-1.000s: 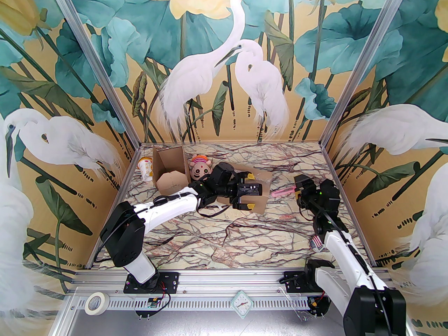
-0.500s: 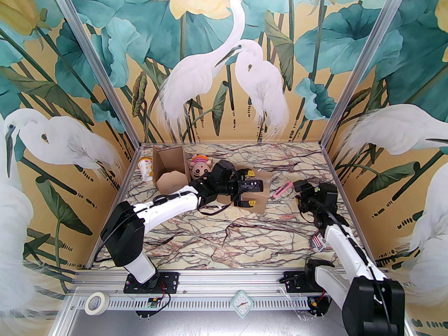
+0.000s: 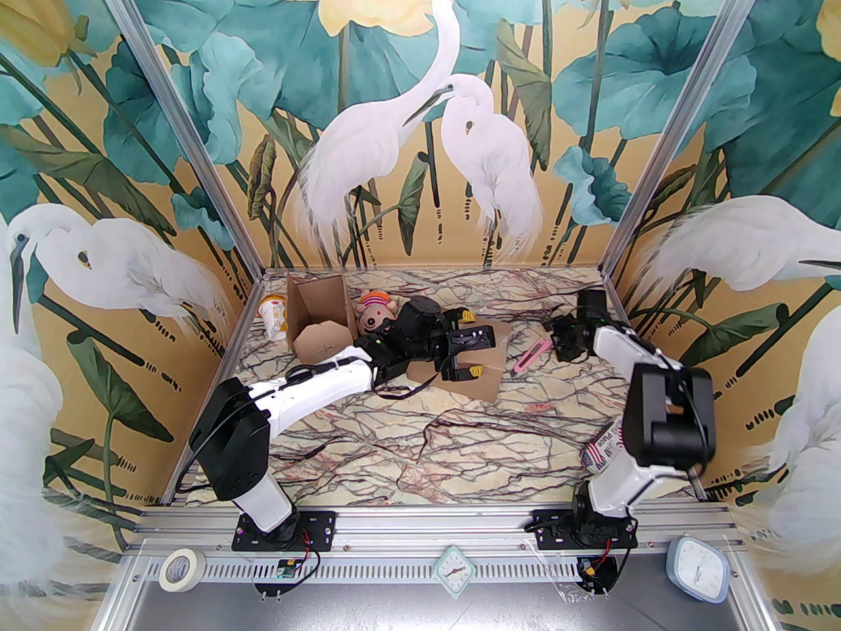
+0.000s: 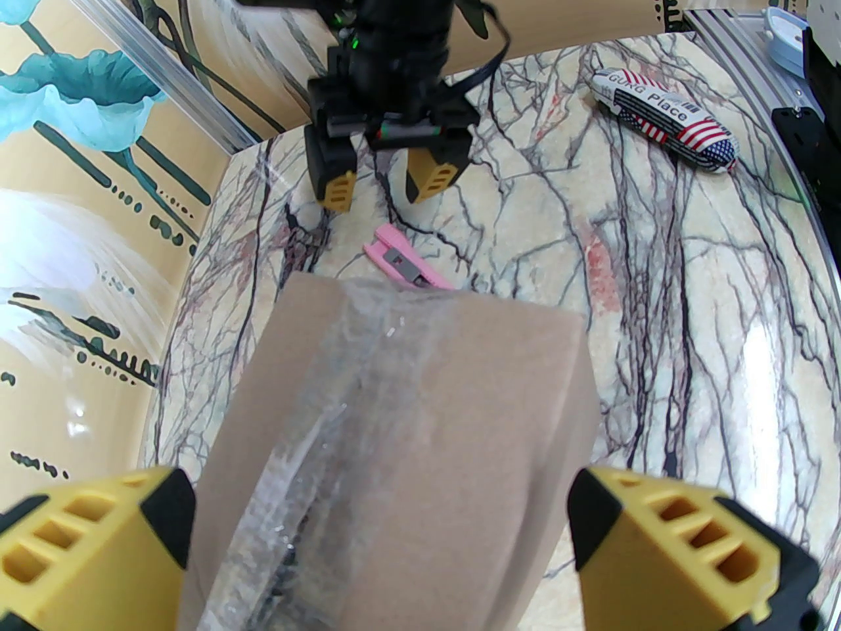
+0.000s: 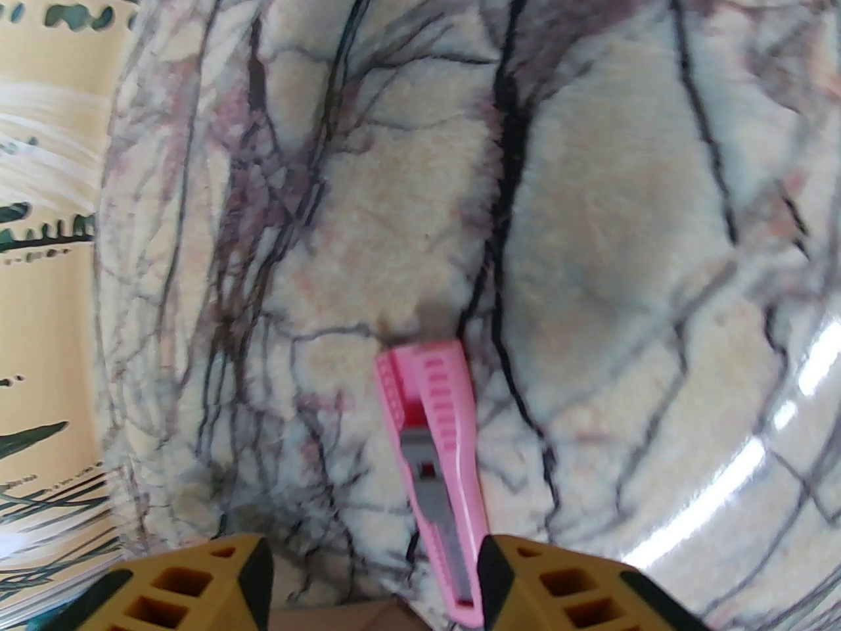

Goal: Unpack the express box

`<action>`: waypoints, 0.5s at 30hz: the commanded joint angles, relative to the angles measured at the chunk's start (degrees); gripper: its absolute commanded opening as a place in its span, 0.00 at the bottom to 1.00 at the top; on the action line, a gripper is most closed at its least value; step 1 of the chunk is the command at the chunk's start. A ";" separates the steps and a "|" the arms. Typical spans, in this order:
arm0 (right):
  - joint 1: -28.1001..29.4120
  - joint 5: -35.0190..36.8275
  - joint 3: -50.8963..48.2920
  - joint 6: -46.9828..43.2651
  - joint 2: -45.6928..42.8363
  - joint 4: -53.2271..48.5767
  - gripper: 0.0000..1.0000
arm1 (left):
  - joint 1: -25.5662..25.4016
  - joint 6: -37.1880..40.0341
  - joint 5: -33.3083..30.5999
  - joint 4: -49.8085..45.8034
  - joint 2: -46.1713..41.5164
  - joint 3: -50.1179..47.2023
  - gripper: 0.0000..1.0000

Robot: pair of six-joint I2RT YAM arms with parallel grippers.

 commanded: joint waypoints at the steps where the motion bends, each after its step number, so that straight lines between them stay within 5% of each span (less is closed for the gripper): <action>1: 1.72 0.01 4.78 -3.25 4.08 -5.93 0.58 | -0.19 -1.58 -2.16 1.06 -0.27 -1.11 0.99; 15: 3.47 2.94 16.96 -11.45 15.84 -17.34 0.52 | -0.19 -1.76 -3.68 1.24 0.14 -2.19 0.99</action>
